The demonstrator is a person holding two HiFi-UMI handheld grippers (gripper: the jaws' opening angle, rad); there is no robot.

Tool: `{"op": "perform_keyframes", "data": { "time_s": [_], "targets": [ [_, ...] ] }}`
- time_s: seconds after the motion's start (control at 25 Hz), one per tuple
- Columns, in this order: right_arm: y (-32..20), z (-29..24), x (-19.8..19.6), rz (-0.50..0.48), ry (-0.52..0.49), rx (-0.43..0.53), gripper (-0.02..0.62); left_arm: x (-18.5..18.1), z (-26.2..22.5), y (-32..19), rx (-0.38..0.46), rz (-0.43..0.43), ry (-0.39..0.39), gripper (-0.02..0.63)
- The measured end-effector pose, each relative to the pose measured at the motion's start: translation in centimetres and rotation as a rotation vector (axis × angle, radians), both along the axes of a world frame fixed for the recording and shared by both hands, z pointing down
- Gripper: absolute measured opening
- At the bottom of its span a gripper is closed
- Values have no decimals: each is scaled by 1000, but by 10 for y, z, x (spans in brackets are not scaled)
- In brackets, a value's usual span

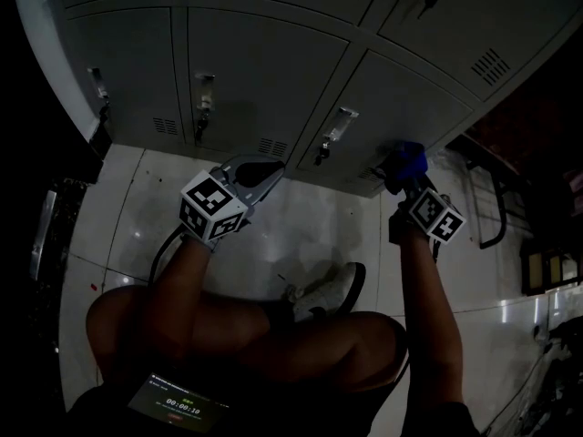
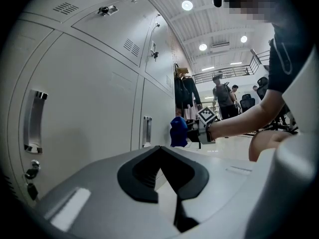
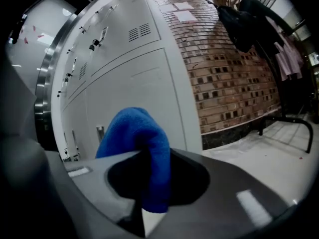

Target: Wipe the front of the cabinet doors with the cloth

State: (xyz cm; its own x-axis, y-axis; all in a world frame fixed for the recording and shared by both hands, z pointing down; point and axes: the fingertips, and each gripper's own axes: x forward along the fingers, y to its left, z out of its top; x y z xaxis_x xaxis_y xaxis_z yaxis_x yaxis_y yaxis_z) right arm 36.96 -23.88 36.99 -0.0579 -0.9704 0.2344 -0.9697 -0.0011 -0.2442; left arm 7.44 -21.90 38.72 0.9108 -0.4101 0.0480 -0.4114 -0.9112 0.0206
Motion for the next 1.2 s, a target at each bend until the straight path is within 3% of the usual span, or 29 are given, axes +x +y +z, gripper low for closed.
{"op": "perform_keyframes", "data": {
  "time_s": [0.36, 0.6, 0.88, 1.2],
  "targets": [
    [-31, 31, -116, -235, 66, -49, 75, -1, -5, -1, 4, -5, 17, 6],
    [-55, 48, -164, -300, 85, -69, 75, -3, -6, -3, 2, -9, 30, 5],
    [-63, 58, -147, -269, 134, -87, 75, -3, -6, -3, -1, -9, 34, 6],
    [-44, 71, -68, -122, 70, -160, 75, -3, -3, -2, -3, -7, 21, 6]
  ]
}}
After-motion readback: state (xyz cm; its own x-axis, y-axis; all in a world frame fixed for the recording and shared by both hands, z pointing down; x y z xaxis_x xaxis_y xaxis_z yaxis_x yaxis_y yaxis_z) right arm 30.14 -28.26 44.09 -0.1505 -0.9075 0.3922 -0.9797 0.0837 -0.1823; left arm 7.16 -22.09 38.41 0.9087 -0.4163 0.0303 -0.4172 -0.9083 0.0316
